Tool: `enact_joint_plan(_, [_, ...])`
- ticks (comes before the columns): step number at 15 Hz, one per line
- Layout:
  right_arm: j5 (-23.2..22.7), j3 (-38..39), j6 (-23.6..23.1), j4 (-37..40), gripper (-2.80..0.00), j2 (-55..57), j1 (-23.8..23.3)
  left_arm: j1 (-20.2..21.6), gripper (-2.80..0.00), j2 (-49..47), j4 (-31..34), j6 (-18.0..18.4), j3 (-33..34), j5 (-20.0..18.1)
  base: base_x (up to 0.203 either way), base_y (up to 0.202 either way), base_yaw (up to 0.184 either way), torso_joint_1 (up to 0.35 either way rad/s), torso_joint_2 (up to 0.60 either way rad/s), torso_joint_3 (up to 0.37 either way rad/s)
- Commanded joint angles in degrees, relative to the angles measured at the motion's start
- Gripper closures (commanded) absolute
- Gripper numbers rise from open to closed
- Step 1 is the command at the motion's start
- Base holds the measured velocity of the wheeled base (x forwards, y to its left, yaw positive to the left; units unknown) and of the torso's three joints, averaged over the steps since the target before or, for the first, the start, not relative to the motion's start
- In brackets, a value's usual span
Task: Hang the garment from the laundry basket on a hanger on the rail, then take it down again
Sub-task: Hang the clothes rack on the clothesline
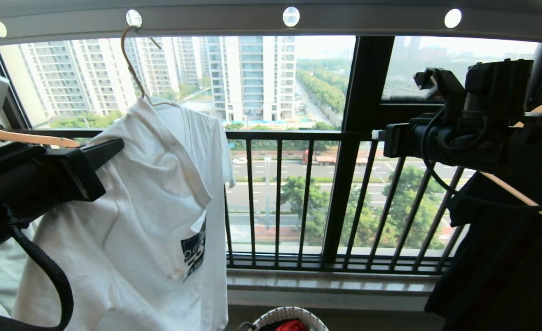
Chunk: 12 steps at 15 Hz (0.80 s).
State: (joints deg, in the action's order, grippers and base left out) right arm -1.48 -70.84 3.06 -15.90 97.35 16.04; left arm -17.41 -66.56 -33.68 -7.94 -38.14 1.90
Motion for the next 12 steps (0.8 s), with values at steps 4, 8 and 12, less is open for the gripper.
enact_joint_plan(4, [-0.1, 0.0, 0.0, -0.1, 0.0, -0.2, 0.0, 0.0, -2.8, 0.4, -0.2, 0.1, 0.1, 0.0, 0.0, 0.0, 0.0, 0.0, 0.0, 0.0])
enact_joint_plan(8, [-0.1, 0.0, 0.0, -0.1, 0.0, -0.2, 0.0, 0.0, -2.8, 0.8, 0.0, 0.7, 0.3, 0.0, 0.0, 0.0, 0.0, 0.0, 0.0, 0.0])
enact_joint_plan(12, [-0.1, 0.0, 0.0, -0.1, 0.0, -0.2, 0.0, 0.0, -2.8, 1.8, 0.6, 0.7, 0.3, 0.1, 0.0, 0.0, 0.0, 0.0, 0.0, 0.0])
